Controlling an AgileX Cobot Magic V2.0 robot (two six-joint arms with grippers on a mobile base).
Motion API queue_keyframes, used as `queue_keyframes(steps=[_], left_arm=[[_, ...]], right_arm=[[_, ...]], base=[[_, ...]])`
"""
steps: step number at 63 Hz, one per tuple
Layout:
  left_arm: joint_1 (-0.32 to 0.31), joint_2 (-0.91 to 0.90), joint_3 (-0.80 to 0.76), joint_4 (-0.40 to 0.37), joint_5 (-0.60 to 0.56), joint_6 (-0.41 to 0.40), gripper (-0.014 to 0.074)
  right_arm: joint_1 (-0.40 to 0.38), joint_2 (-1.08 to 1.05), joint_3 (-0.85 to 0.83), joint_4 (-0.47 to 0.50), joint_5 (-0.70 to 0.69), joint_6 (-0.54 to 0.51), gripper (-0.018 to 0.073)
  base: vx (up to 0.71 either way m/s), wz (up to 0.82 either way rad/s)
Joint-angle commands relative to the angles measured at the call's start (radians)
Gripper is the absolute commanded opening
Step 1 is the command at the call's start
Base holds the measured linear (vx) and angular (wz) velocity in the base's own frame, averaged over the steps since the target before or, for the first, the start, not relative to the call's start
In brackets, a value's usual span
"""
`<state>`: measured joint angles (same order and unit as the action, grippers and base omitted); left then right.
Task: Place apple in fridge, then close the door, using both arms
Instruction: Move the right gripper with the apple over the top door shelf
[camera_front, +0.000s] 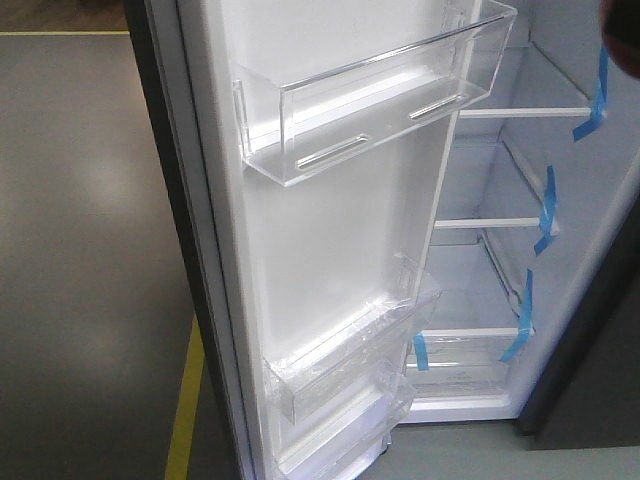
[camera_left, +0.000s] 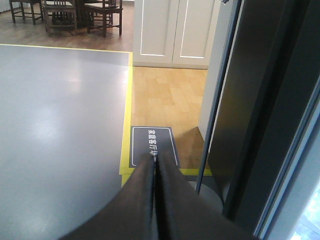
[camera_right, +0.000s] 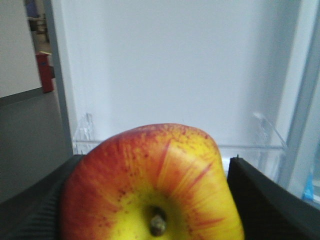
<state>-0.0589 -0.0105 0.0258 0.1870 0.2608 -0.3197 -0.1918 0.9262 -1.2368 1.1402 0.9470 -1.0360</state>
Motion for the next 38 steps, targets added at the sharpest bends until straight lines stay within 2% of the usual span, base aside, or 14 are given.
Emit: queue_keyframes(steps=[1,6,14,21,30,38], left_arm=[[0.001,-0.006,0.021,0.002,-0.075,-0.003,-0.0006],[0.001,-0.006,0.021,0.002,-0.075,-0.003,-0.0006],[0.001,-0.006,0.021,0.002,-0.075,-0.003,-0.0006],[0.001,-0.006,0.021,0.002,-0.075,-0.003,-0.0006],[0.001,-0.006,0.021,0.002,-0.075,-0.003,-0.0006],[0.001,-0.006,0.021,0.002,-0.075,-0.003,-0.0006]], right_arm=[[-0.006,0.144,-0.167,0.133,0.011,-0.057,-0.0003],[0.006,0.253,-0.293,0.158,0.047,-0.061,-0.0003],[0.091,0.42,-0.456,0.144,0.055,-0.061,-0.0002],[0.175,0.536,-0.572,0.075,0.026,-0.061,0.0001],[0.237,0.638,-0.644,-0.01,-0.039,-0.052,0.0004],[0.243,0.693,-0.646,-0.034,-0.097,-0.033,0.0007]], base=[[0.0,0.0],[0.0,0.0],[0.0,0.0],[0.0,0.0],[0.0,0.0],[0.0,0.0]])
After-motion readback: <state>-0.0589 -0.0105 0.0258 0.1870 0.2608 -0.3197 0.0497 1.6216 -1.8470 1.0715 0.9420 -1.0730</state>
